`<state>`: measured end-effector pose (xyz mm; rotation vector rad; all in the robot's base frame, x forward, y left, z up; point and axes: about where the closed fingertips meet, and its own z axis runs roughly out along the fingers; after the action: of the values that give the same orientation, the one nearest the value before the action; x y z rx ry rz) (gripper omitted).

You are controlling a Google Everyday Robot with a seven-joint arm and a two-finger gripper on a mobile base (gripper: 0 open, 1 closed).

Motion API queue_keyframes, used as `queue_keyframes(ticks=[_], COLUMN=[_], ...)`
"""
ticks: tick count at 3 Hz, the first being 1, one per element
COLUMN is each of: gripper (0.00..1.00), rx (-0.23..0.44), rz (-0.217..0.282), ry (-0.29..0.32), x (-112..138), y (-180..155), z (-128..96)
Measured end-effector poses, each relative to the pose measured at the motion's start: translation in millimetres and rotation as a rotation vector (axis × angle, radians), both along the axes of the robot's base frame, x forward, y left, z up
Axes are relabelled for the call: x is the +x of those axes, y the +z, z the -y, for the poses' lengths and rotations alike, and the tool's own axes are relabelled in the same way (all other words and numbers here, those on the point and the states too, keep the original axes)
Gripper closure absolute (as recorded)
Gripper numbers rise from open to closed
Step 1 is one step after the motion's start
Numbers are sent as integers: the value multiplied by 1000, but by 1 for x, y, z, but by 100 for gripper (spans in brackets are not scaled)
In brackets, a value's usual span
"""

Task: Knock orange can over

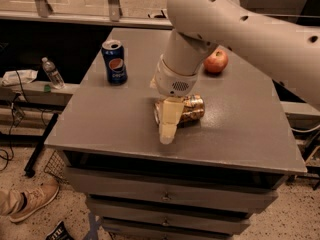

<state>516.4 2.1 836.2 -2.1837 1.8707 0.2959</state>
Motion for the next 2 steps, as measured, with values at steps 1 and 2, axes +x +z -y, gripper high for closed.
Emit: queue_keyframes(ticks=[1,2], gripper=[0,0], rx=[0,4], rz=[0,9], ry=[0,-20], x=[0,3], y=[0,2], z=[0,13])
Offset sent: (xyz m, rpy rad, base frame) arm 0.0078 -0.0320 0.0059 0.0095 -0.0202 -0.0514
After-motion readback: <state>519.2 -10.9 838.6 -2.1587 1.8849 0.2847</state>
